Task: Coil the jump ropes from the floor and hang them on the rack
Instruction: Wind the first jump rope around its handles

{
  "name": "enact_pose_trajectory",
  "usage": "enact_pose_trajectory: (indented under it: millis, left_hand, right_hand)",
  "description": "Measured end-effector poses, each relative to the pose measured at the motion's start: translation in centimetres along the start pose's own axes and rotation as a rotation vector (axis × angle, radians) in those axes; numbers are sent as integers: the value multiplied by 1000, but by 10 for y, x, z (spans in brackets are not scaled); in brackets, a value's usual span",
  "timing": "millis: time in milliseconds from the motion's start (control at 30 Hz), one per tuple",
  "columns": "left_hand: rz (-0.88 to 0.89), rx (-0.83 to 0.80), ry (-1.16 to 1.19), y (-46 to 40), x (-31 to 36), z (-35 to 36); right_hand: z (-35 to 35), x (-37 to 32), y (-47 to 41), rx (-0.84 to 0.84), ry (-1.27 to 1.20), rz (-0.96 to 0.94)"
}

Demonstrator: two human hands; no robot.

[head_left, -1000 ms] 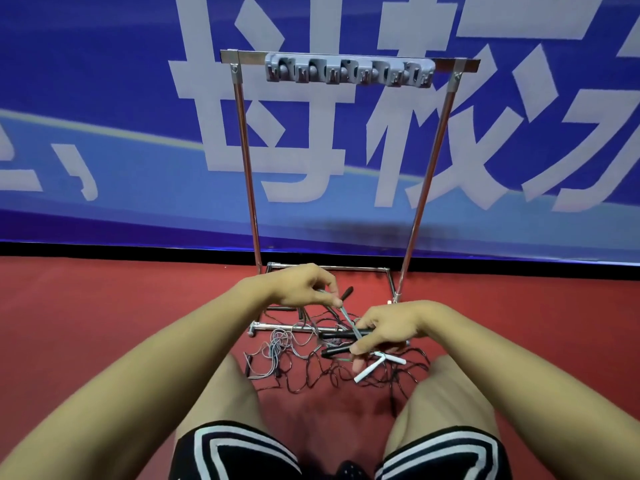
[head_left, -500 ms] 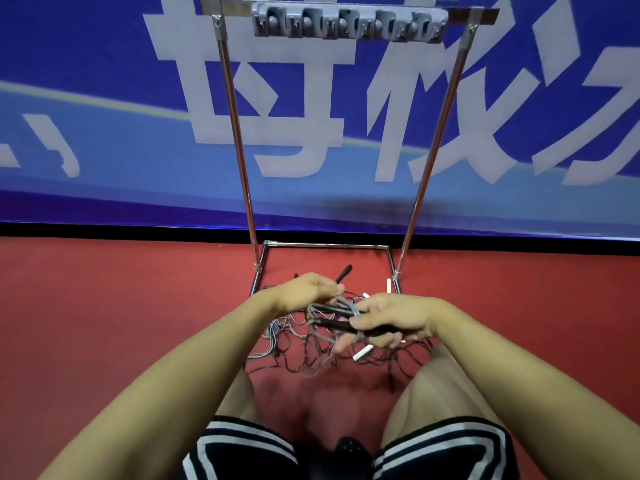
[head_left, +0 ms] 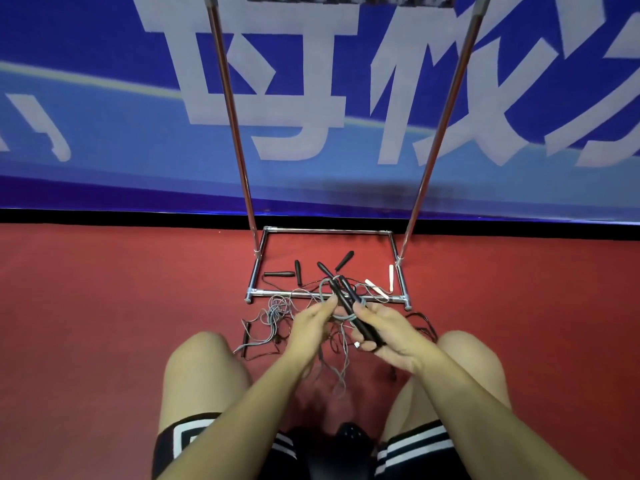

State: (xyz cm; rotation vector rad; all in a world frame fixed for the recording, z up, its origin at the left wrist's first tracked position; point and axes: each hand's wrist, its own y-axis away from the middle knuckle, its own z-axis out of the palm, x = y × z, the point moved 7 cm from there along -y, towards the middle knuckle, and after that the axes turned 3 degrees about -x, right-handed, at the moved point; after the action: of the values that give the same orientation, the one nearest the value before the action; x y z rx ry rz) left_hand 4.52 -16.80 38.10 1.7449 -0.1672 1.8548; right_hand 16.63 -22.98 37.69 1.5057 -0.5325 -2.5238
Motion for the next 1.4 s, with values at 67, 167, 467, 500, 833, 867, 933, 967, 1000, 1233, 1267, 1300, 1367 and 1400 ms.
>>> enact_pose_trajectory:
  millis: [67,167,467,500,833,867,933,967,1000,1233,1267,1300,1367,1400]
  left_hand:
    - [-6,26,-5,-1,-7,-5]
    - [0,35,22,-4,-9,-6]
    - [24,72,7,-25,-49,-24]
    - [17,76,8,-25,-54,-24]
    - [-50,80,-20,-18,-74,-14]
    - [-43,74,-9,-17,-72,-12]
    - [-56,86,-17,-15,-70,-12]
    - [-71,92,-30,-14,-71,-13]
    - [-82,92,-45,-14,-71,-13]
    - [-124,71,-70,-8,-72,-5]
    - [-117,75,-88,-8,-71,-5]
    - [-103,75,-116,-8,-71,-6]
    - [-61,55,-177,-9,-69,-6]
    - [-40,47,-202,-9,-68,-6]
  right_hand:
    - [-3,4,0,50,55,9]
    - [-6,4,-8,122,89,-21]
    - [-37,24,-22,308,118,-48]
    - [-40,29,-23,330,101,-55]
    - [-45,45,-32,367,-49,-165]
    - [-44,45,-33,364,-48,-174]
    - [-42,45,-35,345,-52,-183]
    - [-41,45,-35,337,-59,-183]
    - [-41,45,-36,328,-70,-184]
    - [-36,50,-38,290,15,-214]
    - [-36,51,-38,297,20,-214]
    - [-37,51,-38,301,31,-213]
    - [-38,50,-37,313,54,-211]
    - [-40,50,-36,319,64,-211]
